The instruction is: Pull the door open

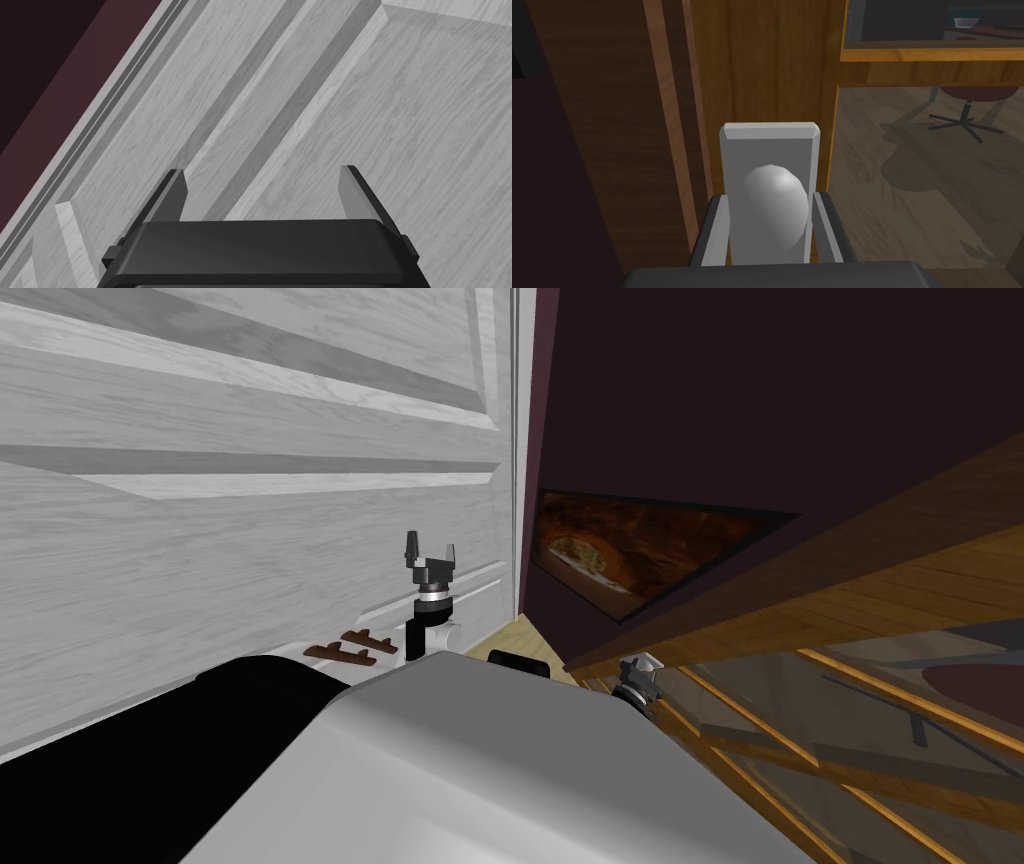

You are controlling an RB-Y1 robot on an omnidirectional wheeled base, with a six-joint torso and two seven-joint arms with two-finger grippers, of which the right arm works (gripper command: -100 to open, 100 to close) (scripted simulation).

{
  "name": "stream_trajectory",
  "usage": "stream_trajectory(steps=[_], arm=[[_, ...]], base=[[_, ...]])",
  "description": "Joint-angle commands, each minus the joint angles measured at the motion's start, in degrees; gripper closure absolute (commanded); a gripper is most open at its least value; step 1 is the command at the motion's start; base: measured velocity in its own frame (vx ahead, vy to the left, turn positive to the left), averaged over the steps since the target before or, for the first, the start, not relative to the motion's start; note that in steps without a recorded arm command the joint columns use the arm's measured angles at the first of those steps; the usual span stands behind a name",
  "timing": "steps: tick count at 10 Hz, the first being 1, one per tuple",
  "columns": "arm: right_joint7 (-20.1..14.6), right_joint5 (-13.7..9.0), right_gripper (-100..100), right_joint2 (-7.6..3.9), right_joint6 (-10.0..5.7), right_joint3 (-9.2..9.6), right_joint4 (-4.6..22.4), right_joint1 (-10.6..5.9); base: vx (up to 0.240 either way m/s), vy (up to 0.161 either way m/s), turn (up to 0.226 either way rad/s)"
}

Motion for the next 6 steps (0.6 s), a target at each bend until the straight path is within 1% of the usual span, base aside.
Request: stream_trajectory(steps=[1,3,4,5,6], arm=[[0.0,0.0,100,-0.05,-0.02,-0.06,0.0,0.03],[0.0,0.0,100,-0.05,-0.02,-0.06,0.0,0.03],[-0.7,0.3,100,-0.43,-0.10,0.57,0.2,0.09],[-1.0,0.4,100,-0.61,-0.14,0.79,0.2,0.12],[-1.7,0.8,100,-1.06,-0.23,1.33,0.4,0.21]], base=[[0.000,0.000,0.000],[0.000,0.000,0.000],[-0.086,0.045,-0.030],[-0.156,0.085,-0.028],[-0.190,0.087,-0.014]])
